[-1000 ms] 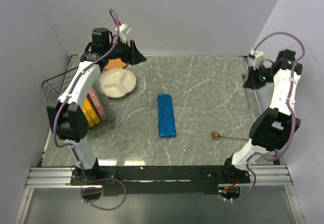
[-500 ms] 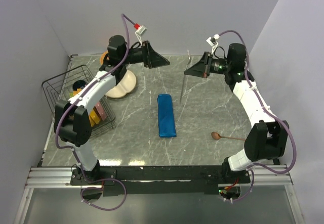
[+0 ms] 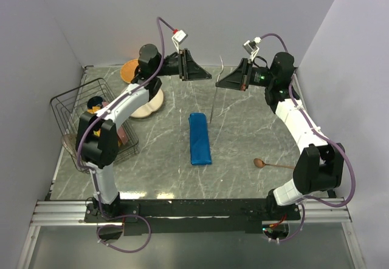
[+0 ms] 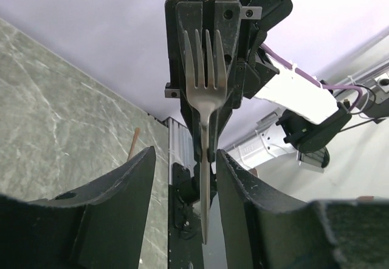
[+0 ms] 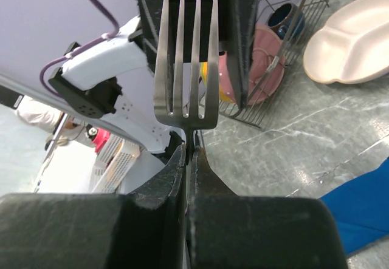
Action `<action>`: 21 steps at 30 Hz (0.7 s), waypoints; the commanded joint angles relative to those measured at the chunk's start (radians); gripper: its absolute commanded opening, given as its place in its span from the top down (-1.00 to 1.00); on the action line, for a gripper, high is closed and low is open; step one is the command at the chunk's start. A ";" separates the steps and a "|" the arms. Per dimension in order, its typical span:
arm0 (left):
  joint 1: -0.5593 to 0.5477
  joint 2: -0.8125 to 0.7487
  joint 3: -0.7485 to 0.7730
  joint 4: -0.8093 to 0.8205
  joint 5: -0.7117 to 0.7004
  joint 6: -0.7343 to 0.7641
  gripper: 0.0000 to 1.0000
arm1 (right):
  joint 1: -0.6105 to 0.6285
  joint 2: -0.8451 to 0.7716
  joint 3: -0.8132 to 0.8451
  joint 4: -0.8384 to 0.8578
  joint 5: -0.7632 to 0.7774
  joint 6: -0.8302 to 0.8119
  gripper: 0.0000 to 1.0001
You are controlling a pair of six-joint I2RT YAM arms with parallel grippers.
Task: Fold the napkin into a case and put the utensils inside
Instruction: Pass from the right arm to the left
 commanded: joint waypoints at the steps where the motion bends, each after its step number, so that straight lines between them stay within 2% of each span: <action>1: -0.025 0.024 0.084 0.087 0.061 -0.056 0.01 | 0.002 -0.041 -0.004 0.101 -0.042 0.040 1.00; 6: -0.048 0.036 0.102 0.098 0.070 -0.055 0.04 | 0.007 -0.048 -0.015 0.102 -0.068 0.040 1.00; 13: -0.070 0.057 0.141 0.096 0.109 -0.058 0.10 | 0.005 -0.047 0.007 0.007 -0.103 -0.028 1.00; 21: -0.077 0.070 0.156 0.076 0.150 -0.062 0.23 | 0.007 -0.048 0.013 -0.046 -0.126 -0.075 1.00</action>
